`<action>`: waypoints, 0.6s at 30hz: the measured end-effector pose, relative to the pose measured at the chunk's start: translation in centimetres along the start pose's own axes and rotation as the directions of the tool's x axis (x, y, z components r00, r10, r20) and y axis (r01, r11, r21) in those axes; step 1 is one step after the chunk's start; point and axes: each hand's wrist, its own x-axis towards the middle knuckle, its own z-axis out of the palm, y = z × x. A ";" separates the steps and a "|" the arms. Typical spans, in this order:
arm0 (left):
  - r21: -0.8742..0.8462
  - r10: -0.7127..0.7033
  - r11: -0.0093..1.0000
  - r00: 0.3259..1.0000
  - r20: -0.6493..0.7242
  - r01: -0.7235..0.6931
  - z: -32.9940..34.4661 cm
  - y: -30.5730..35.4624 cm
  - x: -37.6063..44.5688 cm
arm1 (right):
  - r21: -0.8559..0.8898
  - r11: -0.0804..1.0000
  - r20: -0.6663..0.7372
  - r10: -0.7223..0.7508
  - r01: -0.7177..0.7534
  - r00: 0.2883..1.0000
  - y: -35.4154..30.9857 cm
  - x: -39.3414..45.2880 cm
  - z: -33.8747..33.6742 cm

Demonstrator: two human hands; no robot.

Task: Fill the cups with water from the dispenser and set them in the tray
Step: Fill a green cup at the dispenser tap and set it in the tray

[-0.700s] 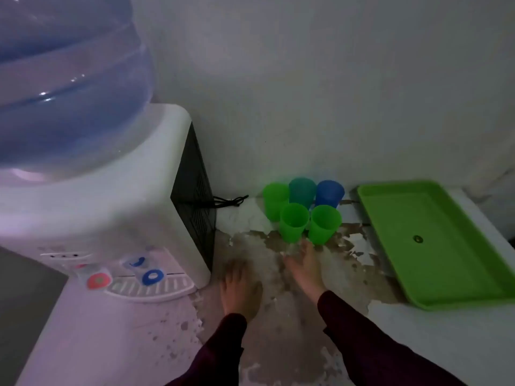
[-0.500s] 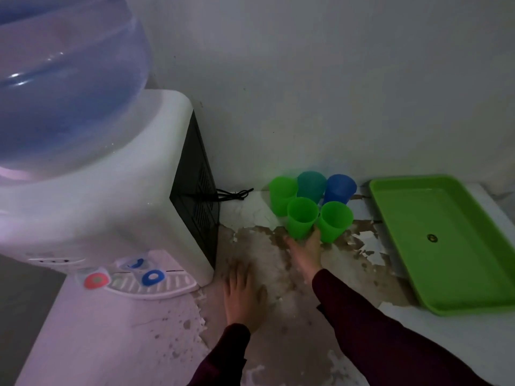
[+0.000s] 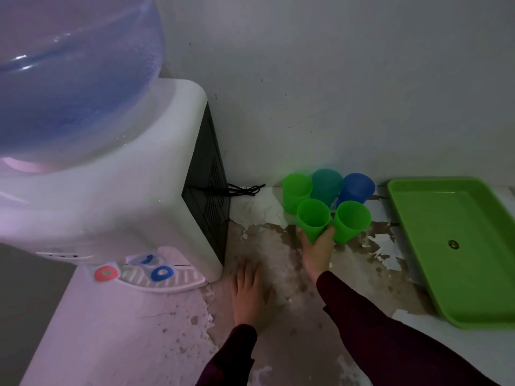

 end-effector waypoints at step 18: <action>-0.878 -0.236 0.479 0.961 -0.141 -0.011 -7.6 -5.6 -9.4 | -0.019 0.999 0.614 -0.013 0.031 0.790 0.5 -18.1 3.0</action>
